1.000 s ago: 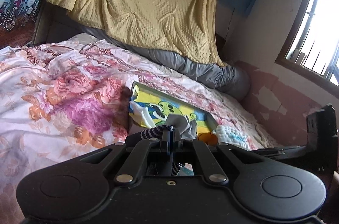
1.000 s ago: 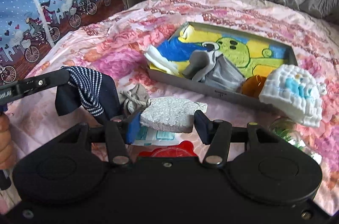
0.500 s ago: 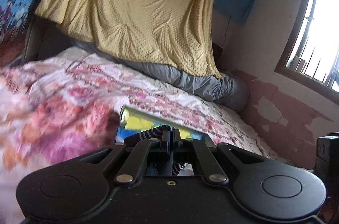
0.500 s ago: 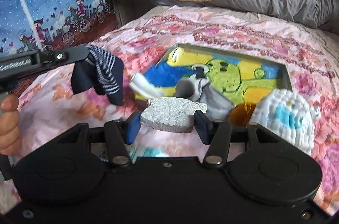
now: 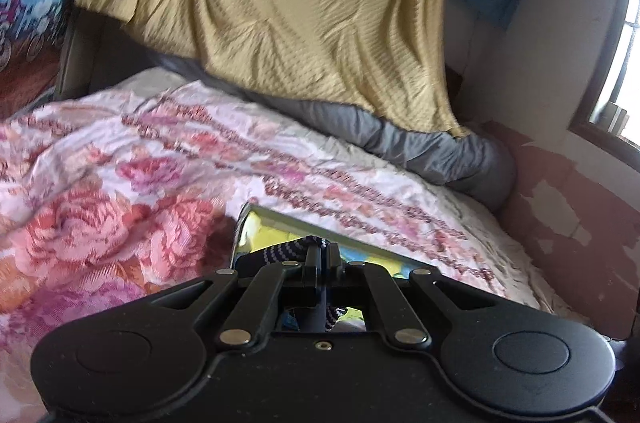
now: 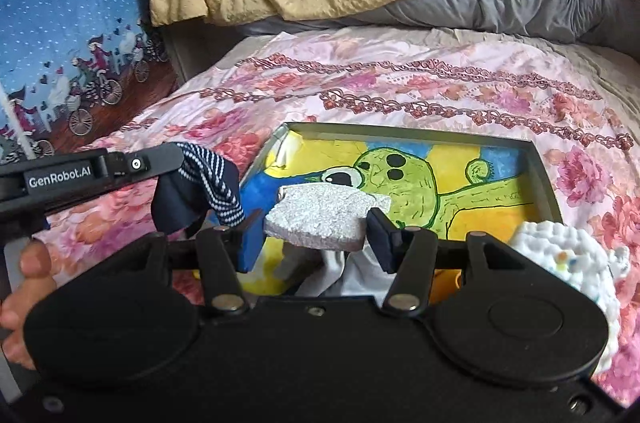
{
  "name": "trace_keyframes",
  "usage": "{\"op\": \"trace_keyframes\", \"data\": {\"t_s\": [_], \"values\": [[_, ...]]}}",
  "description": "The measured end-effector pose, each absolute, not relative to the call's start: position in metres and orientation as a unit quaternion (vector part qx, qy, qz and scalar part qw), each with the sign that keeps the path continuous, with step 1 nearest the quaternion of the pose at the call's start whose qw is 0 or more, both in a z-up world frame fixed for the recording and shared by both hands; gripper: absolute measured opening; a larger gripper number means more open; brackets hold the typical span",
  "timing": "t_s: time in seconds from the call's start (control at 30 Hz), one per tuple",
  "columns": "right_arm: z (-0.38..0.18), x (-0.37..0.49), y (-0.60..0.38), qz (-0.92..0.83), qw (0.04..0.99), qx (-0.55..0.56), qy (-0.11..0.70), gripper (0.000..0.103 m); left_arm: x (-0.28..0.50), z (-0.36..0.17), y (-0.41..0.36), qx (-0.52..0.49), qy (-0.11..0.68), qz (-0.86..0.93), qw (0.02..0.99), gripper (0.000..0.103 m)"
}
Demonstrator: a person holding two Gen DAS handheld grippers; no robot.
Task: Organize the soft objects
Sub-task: 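Carry the white fuzzy cloth over the tray with the right tool while the left tool carries the sock there, then open the right tool to drop the white fuzzy cloth while the left tool releases the sock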
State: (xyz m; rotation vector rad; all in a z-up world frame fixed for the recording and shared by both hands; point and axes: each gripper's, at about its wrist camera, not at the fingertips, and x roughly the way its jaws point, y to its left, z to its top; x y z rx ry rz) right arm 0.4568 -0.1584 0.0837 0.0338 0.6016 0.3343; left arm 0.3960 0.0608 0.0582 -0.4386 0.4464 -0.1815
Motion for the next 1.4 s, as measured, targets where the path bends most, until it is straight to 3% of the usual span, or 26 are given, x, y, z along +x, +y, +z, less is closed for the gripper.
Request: {"op": "trace_keyframes", "data": {"t_s": [0.73, 1.13, 1.3, 1.4], "values": [[0.052, 0.485, -0.14, 0.14, 0.933, 0.029, 0.33, 0.046, 0.431, 0.009, 0.053, -0.209, 0.289, -0.08, 0.931, 0.001], [0.047, 0.489, -0.143, 0.144, 0.928, 0.037, 0.343, 0.047, 0.434, 0.007, 0.061, -0.199, 0.312, -0.075, 0.926, 0.002], [0.047, 0.486, -0.146, 0.141, 0.927, 0.044, 0.344, 0.059, 0.432, 0.009, 0.058, -0.185, 0.324, -0.085, 0.924, 0.002], [0.048, 0.484, -0.148, 0.14, 0.928, 0.044, 0.343, 0.063, 0.43, 0.012, 0.057, -0.183, 0.327, -0.089, 0.923, 0.009]]}}
